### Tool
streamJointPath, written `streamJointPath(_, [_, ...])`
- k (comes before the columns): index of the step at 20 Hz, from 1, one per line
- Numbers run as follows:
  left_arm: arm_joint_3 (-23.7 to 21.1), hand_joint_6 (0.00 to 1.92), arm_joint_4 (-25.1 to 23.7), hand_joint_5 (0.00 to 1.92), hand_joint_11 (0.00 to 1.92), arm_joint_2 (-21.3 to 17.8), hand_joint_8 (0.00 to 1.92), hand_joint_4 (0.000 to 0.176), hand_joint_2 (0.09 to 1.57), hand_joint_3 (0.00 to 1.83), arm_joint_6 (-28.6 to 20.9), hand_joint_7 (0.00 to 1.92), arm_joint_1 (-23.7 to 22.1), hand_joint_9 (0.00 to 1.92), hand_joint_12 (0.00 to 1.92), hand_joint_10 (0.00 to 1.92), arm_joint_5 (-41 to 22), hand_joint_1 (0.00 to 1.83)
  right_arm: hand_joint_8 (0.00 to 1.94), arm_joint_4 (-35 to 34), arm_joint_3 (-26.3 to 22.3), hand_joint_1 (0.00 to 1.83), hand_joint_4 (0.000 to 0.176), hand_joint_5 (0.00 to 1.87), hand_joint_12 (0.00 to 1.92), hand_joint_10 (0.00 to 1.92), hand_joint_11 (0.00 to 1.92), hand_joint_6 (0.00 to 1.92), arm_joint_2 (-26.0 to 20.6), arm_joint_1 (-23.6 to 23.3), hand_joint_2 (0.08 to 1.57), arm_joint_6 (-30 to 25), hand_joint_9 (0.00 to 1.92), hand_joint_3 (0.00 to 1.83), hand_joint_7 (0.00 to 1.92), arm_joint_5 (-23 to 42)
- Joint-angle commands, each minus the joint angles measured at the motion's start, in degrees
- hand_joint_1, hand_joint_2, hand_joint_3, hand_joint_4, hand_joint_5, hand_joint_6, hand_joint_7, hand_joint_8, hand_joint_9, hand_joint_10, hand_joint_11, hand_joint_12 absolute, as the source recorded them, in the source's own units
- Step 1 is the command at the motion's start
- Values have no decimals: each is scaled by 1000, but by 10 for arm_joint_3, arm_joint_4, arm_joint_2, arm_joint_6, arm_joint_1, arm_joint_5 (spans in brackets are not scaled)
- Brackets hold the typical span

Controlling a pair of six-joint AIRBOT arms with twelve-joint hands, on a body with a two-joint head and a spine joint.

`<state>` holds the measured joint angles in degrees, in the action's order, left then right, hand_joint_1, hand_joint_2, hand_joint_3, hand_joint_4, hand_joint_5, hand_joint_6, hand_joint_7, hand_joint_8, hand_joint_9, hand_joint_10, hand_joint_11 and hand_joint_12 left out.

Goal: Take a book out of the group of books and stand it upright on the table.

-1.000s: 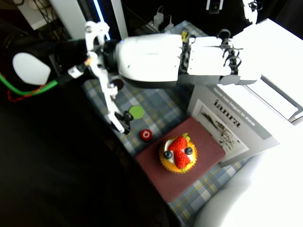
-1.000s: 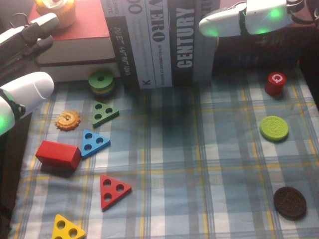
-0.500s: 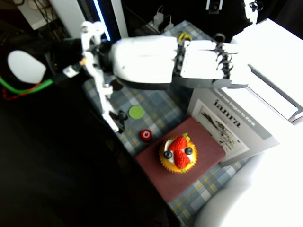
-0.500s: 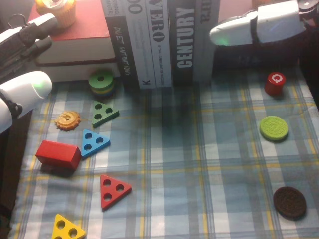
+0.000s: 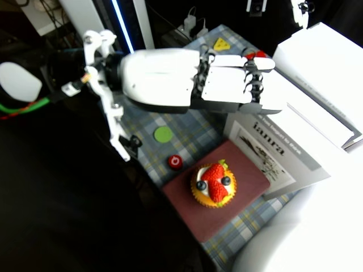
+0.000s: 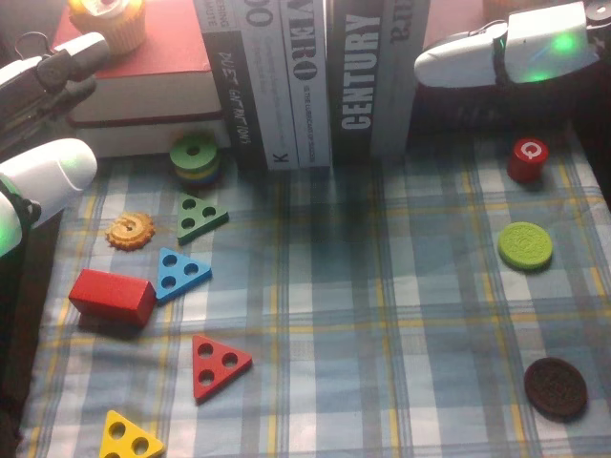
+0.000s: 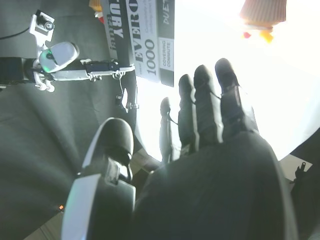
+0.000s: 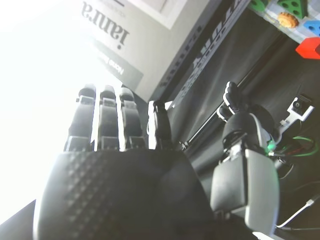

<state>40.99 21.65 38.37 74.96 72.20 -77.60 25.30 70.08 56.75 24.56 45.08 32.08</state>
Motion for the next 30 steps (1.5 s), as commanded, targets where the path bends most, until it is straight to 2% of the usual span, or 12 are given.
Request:
streamJointPath(1, [0,1,-4,269,0,-1,0,161,1437,1,-6,313,-1,262,404,2,-74,329,0,-11,-4,0,176,53,0,0,0,7,0,-3,1051,0,0,0,0,53])
streamJointPath(6, [0,0,-1,270,0,-1,2,157,1446,3,-7,333,0,276,391,4,-76,330,0,12,-18,0,176,42,0,0,0,2,-3,6,1026,0,0,0,0,42])
streamJointPath(10, [-1,3,0,279,0,-1,1,147,1452,1,-8,334,2,271,468,2,-79,307,0,20,-30,0,176,26,0,0,0,2,-8,19,1038,0,0,0,0,42])
streamJointPath(11, [-2,5,0,285,0,-1,2,136,1457,3,-9,337,3,277,466,4,-79,313,0,21,-34,0,176,22,0,0,0,0,-11,23,1050,0,0,3,0,42])
streamJointPath(14, [-2,2,1,286,0,-1,5,145,1453,0,-11,352,7,284,428,4,-82,304,0,23,-54,0,176,27,0,0,0,3,-27,40,1086,0,0,18,0,43])
streamJointPath(17, [-2,5,2,296,0,-1,6,130,1460,3,-22,366,15,288,433,3,-88,287,0,23,-73,0,176,67,0,0,0,17,-40,62,1094,0,0,16,0,52])
streamJointPath(19, [-4,0,5,288,0,-2,2,146,1461,2,-23,363,20,287,447,2,-90,272,0,22,-86,0,176,202,0,0,0,8,-49,78,1137,0,0,5,0,66])
streamJointPath(21, [-5,0,6,284,0,-2,5,154,1451,0,-23,387,22,306,424,6,-92,319,0,20,-98,0,176,229,0,0,0,12,-59,91,1141,0,0,4,0,81])
streamJointPath(23, [-6,1,7,289,0,-2,0,144,1451,0,-23,364,25,300,449,1,-95,344,0,19,-114,0,176,310,0,0,0,17,-70,108,1153,0,0,2,0,102])
streamJointPath(25, [-7,6,10,310,0,-2,2,148,1438,0,-23,368,28,300,414,0,-99,390,0,18,-129,0,176,331,0,0,0,20,-81,124,1172,0,0,10,0,121])
streamJointPath(26, [-8,2,11,300,0,-3,1,140,1449,0,-23,366,30,307,440,2,-102,359,0,17,-136,0,176,357,0,0,0,10,-87,133,1194,0,0,6,0,131])
streamJointPath(30, [-12,3,20,299,0,-4,5,145,1444,0,-23,385,43,307,450,2,-112,379,9,5,-170,51,175,495,0,0,0,14,-116,181,1317,-2,0,7,84,186])
